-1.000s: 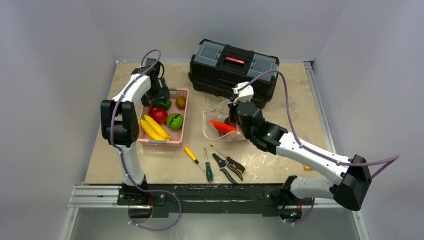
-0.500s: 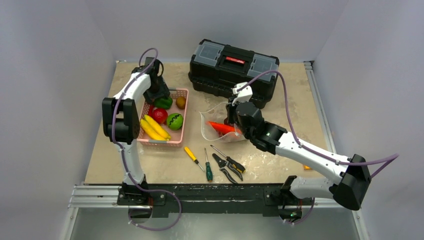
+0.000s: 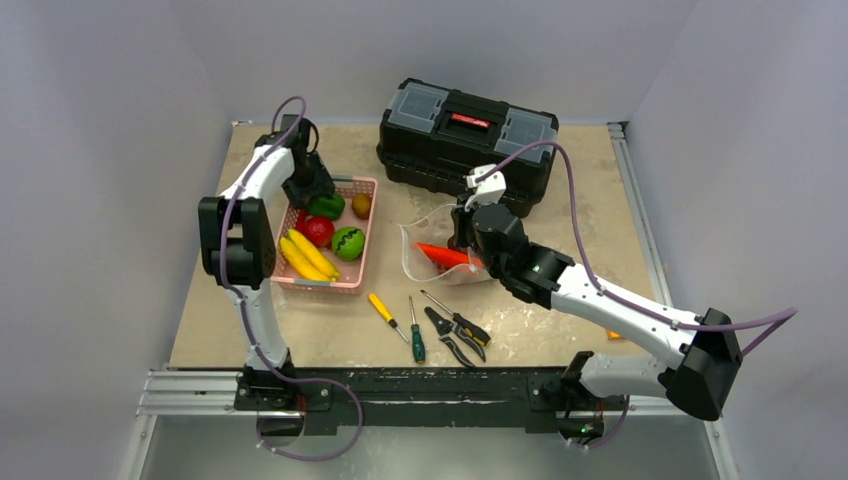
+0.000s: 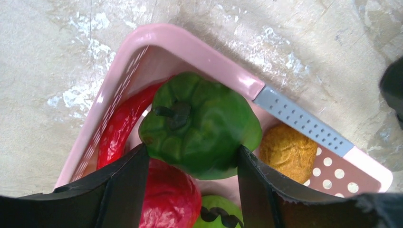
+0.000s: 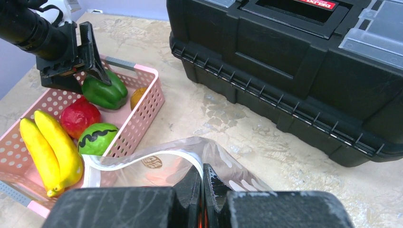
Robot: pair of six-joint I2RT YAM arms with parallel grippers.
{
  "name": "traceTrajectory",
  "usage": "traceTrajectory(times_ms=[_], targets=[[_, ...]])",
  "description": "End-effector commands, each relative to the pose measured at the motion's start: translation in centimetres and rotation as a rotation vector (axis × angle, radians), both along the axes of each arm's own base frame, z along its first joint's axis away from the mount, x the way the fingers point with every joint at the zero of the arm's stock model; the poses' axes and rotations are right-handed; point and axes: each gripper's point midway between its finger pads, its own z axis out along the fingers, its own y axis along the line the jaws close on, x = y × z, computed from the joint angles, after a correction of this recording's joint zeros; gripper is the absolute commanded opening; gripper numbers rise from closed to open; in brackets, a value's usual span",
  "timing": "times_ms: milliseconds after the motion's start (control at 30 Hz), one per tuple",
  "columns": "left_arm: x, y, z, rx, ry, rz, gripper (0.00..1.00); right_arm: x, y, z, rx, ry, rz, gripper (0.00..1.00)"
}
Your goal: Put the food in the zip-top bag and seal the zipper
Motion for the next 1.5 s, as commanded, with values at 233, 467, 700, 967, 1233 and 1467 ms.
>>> traceTrajectory(times_ms=[233, 467, 700, 967, 1233, 1467], targets=[[-0.8, -0.5, 5.8, -0.071, -0.126, 0.007, 0.0, 0.4, 0.8, 2.3, 0.073, -0.033, -0.001, 0.0], [-1.5, -1.5, 8.7, -0.117, -0.183, -0.01, 0.0, 0.8, 0.9, 2.8, 0.083, -0.037, -0.018, 0.0], [-3.3, -7.8, 16.4, -0.374, -0.438, -0.246, 0.0, 1.1, 0.7, 2.8, 0.099, -0.015, -0.061, 0.0], [-9.6, -15.5, 24.3, -0.561, -0.71, -0.618, 0.0, 2.2, 0.1, 2.0, 0.182, 0.03, -0.116, 0.0], [-14.8, -21.9, 26.1, -0.577, -0.772, -0.921, 0.0, 3.1, 0.0, 2.4, 0.282, 0.068, -0.079, 0.0], [-16.5, -25.0, 23.2, -0.495, -0.685, -0.979, 0.0, 3.5, -0.7, 2.6, 0.328, 0.089, -0.073, 0.0]])
